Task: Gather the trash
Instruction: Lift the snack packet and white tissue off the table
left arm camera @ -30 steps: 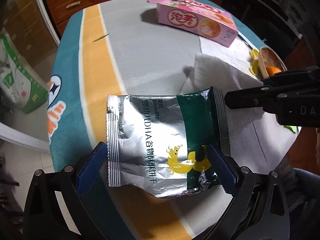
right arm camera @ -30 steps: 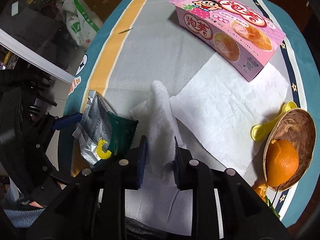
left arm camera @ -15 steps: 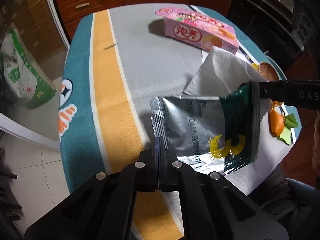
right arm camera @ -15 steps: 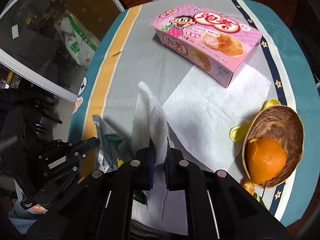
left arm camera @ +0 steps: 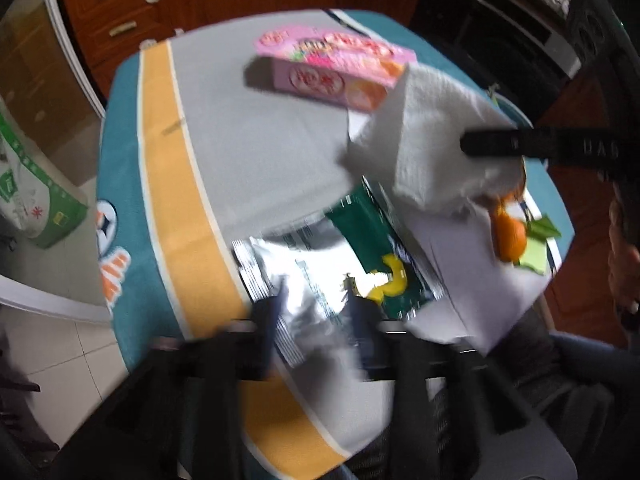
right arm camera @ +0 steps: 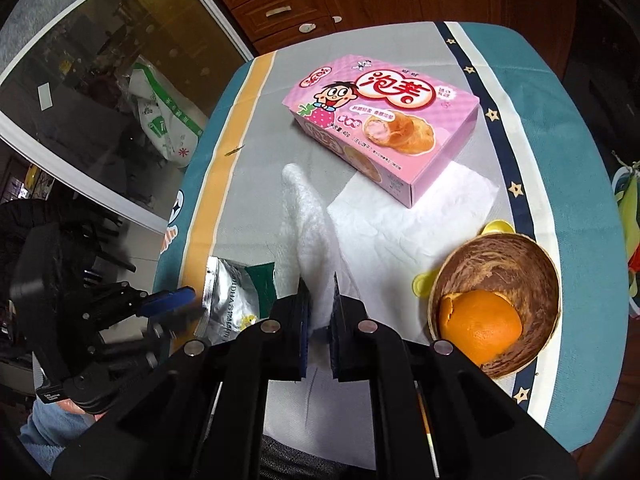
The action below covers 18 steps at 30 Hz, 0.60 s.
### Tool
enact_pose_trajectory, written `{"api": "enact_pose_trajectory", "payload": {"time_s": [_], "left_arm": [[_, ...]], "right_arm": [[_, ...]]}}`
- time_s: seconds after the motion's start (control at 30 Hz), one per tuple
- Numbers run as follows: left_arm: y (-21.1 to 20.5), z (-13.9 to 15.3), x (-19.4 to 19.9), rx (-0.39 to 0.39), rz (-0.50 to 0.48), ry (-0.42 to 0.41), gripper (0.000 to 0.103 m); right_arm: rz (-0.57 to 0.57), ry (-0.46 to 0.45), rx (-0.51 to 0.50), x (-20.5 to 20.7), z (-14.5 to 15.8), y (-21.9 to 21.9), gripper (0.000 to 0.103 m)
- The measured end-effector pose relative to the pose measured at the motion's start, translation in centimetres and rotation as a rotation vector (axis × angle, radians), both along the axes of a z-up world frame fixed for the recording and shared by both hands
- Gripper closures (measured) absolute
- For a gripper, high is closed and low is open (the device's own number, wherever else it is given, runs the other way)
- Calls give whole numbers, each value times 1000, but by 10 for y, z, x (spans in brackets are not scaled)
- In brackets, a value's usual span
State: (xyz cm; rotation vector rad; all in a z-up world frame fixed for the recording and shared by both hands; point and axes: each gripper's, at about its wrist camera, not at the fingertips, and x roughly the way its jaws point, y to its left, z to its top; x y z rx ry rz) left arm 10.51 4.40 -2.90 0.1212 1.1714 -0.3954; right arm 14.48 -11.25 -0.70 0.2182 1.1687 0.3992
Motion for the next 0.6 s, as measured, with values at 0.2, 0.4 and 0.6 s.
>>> {"api": "enact_pose_trajectory", "payload": {"time_s": [0.2, 0.4, 0.6], "left_arm": [[-8, -11, -38, 67, -89, -2, 29], [-48, -28, -33, 188, -170, -35, 27], [-61, -38, -12, 197, -174, -53, 34]], "right_arm": [[14, 23, 27, -2, -10, 0, 95], [27, 31, 52, -6, -11, 6, 95], [-9, 14, 49, -10, -4, -10, 95]]}}
